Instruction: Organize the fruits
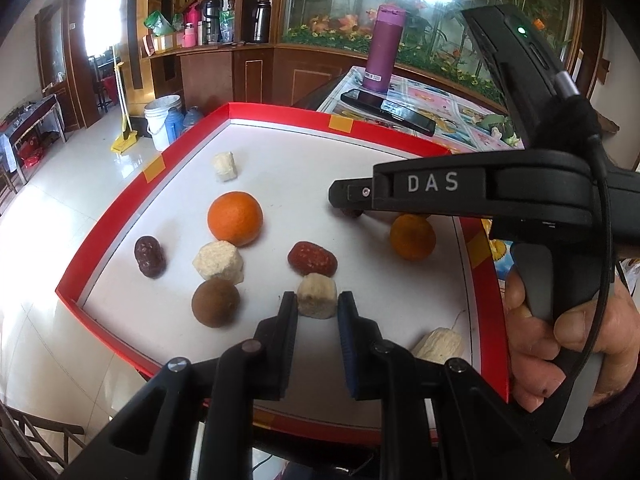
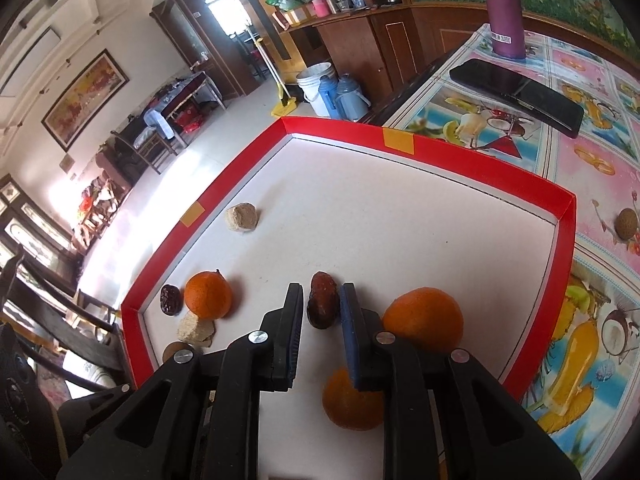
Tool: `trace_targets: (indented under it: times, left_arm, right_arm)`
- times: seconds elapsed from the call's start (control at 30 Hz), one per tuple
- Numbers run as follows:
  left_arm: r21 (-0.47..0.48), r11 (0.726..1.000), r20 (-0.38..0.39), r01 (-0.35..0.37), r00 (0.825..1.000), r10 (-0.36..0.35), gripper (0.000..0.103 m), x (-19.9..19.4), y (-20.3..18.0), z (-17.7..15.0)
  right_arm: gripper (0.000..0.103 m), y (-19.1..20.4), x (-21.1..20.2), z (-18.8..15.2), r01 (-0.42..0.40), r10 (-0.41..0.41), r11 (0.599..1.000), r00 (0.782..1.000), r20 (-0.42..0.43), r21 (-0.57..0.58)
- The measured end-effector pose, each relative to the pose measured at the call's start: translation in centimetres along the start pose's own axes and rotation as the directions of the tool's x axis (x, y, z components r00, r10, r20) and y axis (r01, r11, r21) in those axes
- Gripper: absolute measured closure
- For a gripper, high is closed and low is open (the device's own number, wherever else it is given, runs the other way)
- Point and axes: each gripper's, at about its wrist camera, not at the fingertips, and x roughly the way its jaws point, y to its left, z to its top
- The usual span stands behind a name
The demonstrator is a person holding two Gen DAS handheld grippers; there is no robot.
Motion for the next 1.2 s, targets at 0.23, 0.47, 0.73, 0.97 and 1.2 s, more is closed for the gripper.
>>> trace_targets:
  times: [0.23,0.47,0.73,0.97,1.2]
  left_arm:
    - [-0.021,0.999,0.006,-0.04,0.999,0.04,0.06,0.0,0.3,0.0]
    - [-0.05,0.996,0.013,-0.07,0.997,0.071,0.045,-0.3,0.4,0.3]
    - [-0.066,0.984,0.06,-0.164,0.984,0.168,0.021,-2.1,0.0,0.9]
    - [-0.059,0.962,0.136,-0.268,0.952,0.274,0.008,-4.0,-0.8,1.2]
    - [-0.047,0.949,0.202,-0.313,0.927,0.316,0.005,-5.8,-1.3,1.1]
  right_arm:
    - [0.076,-1.1,-3.2,-1.5,-0.057,0.053,0.998,0.993,0.107,0.032]
    - [0.075,-1.9,-5.0,-2.5,-0.057,0.051,0.998,0.989,0.136,0.041]
    - [0.075,-1.8,-6.7,-3.6,-0.044,0.036,0.998,0.986,0.161,0.044]
    - [0.068,-1.3,-8.9,-4.9,0.024,-0.028,0.999,0.98,0.199,0.024]
    - [0.045,-0.3,-11.0,-6.2,0.075,-0.073,0.997,0.965,0.251,0.0]
